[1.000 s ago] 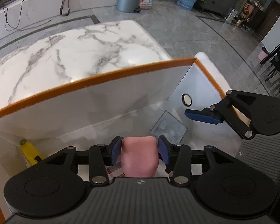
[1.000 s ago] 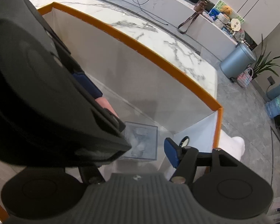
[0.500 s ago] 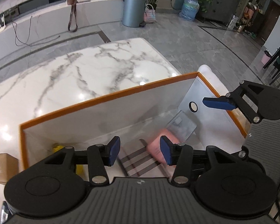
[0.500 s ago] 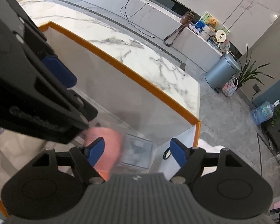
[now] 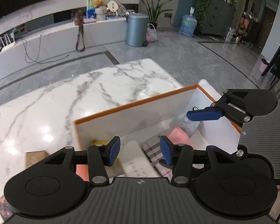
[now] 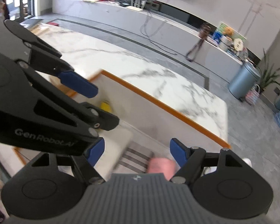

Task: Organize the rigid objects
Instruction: 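Withdraw both grippers from the box back over the table items, then grasp the black spray can with the left gripper while the right grasps the pink cylinder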

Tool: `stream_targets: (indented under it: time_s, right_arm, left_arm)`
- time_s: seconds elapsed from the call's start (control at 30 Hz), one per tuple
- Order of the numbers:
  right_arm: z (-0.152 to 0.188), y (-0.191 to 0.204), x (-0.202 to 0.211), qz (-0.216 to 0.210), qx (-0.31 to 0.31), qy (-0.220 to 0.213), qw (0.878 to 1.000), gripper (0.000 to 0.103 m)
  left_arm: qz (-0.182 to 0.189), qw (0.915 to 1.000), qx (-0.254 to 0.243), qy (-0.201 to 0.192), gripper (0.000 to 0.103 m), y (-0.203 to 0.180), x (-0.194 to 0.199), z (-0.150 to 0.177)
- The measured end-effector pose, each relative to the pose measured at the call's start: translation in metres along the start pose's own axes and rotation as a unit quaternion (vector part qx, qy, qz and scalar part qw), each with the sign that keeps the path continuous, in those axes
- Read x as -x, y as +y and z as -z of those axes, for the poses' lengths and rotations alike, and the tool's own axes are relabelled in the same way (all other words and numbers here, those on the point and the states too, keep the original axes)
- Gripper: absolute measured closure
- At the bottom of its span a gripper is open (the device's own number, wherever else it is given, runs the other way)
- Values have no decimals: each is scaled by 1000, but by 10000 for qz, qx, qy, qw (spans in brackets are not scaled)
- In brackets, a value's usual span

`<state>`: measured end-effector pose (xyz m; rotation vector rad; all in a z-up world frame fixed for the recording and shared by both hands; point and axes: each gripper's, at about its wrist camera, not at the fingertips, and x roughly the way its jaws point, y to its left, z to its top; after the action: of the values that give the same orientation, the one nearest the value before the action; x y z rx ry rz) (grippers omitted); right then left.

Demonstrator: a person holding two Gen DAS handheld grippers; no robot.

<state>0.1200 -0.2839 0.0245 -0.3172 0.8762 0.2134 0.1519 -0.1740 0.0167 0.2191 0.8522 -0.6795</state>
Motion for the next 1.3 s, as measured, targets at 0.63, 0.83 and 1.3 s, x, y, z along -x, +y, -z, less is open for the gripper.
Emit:
stream_targets:
  time_s: [0.63,0.83,1.3]
  right_arm:
    - [-57,115,-6,-921,1413,36,9857,33]
    - [-69,139,-25,-1043,2161,252,9705,32]
    - [-82,159,-98,-1330,3850,1447,9017,7]
  left_arm:
    - [-791,9964,63,304,47,109,57,62]
    - [-836,9941,-51,693,47,137,52,88]
    - [-620,9904,-231,1216,33,164,18,127]
